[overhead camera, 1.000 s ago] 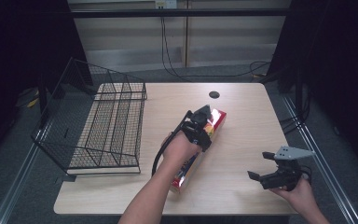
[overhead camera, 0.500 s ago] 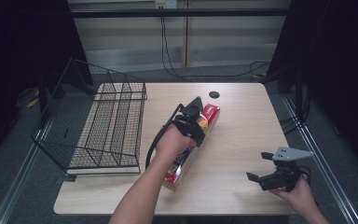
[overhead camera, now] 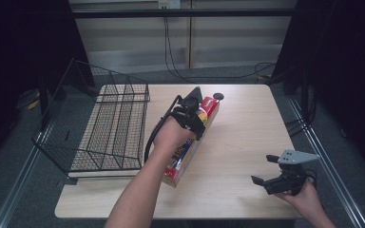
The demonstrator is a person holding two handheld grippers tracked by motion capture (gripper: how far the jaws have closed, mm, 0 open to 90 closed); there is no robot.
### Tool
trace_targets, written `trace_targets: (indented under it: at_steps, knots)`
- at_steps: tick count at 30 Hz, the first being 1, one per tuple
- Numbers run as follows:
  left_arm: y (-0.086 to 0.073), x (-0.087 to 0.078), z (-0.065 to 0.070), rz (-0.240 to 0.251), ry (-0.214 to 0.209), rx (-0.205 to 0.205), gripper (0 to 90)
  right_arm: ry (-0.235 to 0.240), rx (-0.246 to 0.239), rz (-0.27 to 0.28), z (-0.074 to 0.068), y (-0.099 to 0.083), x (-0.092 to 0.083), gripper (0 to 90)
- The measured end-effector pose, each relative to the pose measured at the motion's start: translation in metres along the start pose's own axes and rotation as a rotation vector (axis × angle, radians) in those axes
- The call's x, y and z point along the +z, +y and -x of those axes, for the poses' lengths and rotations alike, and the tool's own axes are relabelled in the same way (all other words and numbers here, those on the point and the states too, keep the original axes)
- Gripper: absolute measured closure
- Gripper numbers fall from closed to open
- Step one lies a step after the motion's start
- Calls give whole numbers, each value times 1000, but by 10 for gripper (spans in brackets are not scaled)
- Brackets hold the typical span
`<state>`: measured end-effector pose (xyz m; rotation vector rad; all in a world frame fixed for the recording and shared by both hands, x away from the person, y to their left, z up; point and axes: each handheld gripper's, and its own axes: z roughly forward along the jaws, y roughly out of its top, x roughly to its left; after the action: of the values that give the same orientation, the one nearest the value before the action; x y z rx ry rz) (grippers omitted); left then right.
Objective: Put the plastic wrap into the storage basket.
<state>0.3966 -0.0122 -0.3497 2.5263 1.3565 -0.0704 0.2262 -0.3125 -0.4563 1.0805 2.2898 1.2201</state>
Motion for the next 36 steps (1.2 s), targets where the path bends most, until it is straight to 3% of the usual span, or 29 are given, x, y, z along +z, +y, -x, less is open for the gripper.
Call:
trace_targets:
  at_steps: [5,21,27,28,36]
  knots:
    - [1,-6,-4,-4,12,-1,452,2,2,1,0,0,0,5]
    - [2,-24,-22,12,19,-78,452,6,-2,-1,0,0,0,6]
    - [2,-32,-29,12,24,-81,451,5,-6,-5,-1,0,1,8]
    - [2,-35,-30,21,30,-101,451,7,-12,-7,-1,0,1,8]
    - [1,-49,-37,16,43,-109,451,3,-14,-8,-1,0,1,12]
